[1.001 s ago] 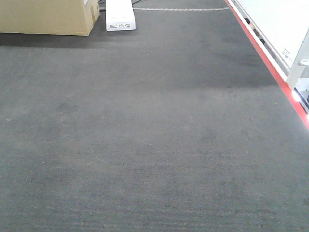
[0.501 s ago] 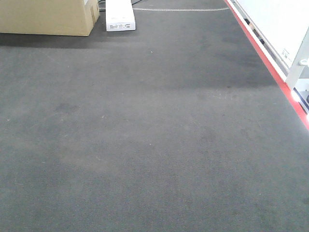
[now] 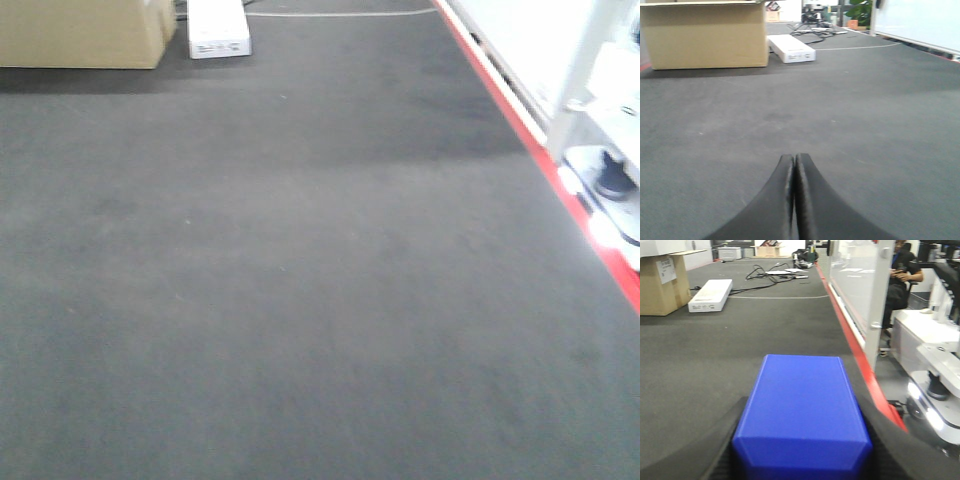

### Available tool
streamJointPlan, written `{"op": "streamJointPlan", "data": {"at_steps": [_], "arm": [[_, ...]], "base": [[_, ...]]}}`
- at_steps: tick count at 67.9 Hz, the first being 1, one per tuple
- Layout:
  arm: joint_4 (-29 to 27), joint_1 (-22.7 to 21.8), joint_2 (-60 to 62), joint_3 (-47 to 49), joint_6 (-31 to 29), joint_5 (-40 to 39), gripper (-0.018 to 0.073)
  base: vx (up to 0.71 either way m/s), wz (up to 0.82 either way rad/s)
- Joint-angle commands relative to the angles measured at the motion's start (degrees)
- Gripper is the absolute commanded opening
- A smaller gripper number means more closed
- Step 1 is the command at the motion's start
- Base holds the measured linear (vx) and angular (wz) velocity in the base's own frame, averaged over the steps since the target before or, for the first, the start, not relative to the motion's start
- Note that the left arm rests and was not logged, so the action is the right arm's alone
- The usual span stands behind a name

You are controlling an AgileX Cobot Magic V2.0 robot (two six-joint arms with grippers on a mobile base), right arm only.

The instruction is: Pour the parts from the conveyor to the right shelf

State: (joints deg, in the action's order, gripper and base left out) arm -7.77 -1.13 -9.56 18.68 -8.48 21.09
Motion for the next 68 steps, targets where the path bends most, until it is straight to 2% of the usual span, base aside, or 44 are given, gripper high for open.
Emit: {"op": "streamJointPlan", "data": {"at_steps": [1,32,68], "arm": [[-0.1,-0.4,-0.7,1.6,-0.1,-4.8,-0.0006],[-0.1,-0.4,-0.7,1.6,-0.1,-4.8,-0.0006],[-0.1,-0.4,-0.7,1.6,-0.1,-4.8,-0.0006]], "base": [[-0.23,-0.25],[-0.34,-0.42],[-0.4,-0.73]]}}
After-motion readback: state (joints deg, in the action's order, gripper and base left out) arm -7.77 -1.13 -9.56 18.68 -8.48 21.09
